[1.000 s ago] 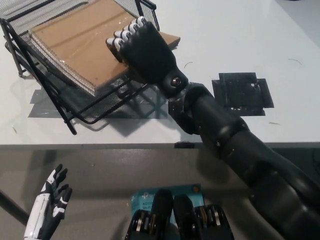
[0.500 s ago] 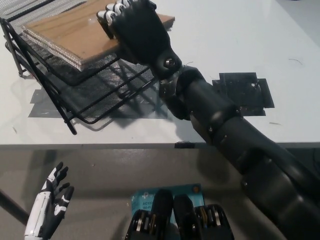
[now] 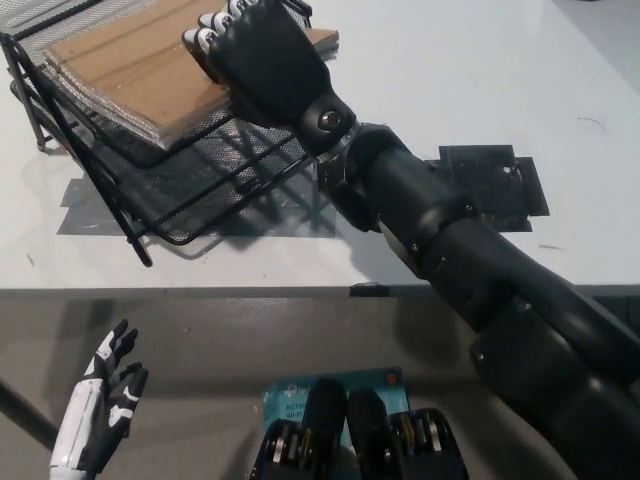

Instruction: A person hands a notebook to the robot and the robot grabs it with its right hand and places it in the file tray kept in the centre of the desk infront of it.

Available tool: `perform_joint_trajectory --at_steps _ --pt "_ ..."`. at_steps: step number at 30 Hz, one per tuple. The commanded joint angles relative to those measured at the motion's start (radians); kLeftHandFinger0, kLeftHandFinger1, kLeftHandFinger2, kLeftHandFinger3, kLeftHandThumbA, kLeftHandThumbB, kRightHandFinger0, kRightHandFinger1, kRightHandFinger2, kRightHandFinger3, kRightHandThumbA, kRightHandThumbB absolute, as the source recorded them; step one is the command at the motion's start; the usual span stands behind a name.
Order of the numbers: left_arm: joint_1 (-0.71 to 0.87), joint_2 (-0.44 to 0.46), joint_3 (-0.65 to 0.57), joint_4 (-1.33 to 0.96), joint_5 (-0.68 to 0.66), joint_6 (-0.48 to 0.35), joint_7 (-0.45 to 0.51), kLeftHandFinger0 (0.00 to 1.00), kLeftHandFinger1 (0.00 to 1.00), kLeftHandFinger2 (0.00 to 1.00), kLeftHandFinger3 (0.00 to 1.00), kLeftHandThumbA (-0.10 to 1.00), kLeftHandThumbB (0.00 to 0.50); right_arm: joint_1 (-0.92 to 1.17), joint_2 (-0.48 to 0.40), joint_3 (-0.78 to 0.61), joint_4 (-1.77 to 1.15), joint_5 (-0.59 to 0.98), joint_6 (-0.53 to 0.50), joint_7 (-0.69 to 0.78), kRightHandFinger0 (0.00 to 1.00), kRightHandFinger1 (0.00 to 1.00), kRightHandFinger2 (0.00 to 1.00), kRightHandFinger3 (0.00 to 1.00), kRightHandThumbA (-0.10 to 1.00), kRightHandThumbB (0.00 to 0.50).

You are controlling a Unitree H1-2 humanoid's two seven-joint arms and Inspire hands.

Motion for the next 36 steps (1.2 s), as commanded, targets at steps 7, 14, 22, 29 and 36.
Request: perform_joint_trajectory --at_steps 7,14,22,29,36 --pt "0.0 0.008 -0.002 -0.028 0.011 -0.023 0.007 0.88 1.0 1.0 1.0 0.89 0.406 -0.106 0.031 0.007 0.075 0.063 0.034 0.039 0.0 0.0 0.1 0.11 0.59 0.007" --pt "0.014 0.009 -0.002 -0.021 0.003 -0.043 0.005 0.89 1.0 1.0 1.0 0.87 0.4 -0.135 0.052 0.02 0.085 0.062 0.08 0.032 0.0 0.0 0.13 0.02 0.76 0.0" --pt "0.003 0.014 0.004 -0.026 0.001 -0.032 0.006 0.91 1.0 1.0 1.0 0.87 0.401 -0.193 0.086 0.009 0.093 0.092 0.121 0.063 0.0 0.0 0.18 0.1 0.86 0.0" --pt "0.0 0.015 0.004 -0.028 -0.001 -0.027 0.004 0.9 1.0 1.0 1.0 0.87 0.404 -0.22 0.092 0.029 0.099 0.08 0.15 0.081 0.0 0.0 0.21 0.17 0.72 0.0" --pt "-0.005 0.018 0.005 -0.038 0.006 -0.028 0.006 0.86 1.0 1.0 1.0 0.87 0.389 -0.243 0.106 0.01 0.107 0.111 0.142 0.129 0.0 0.0 0.19 0.66 0.6 0.008"
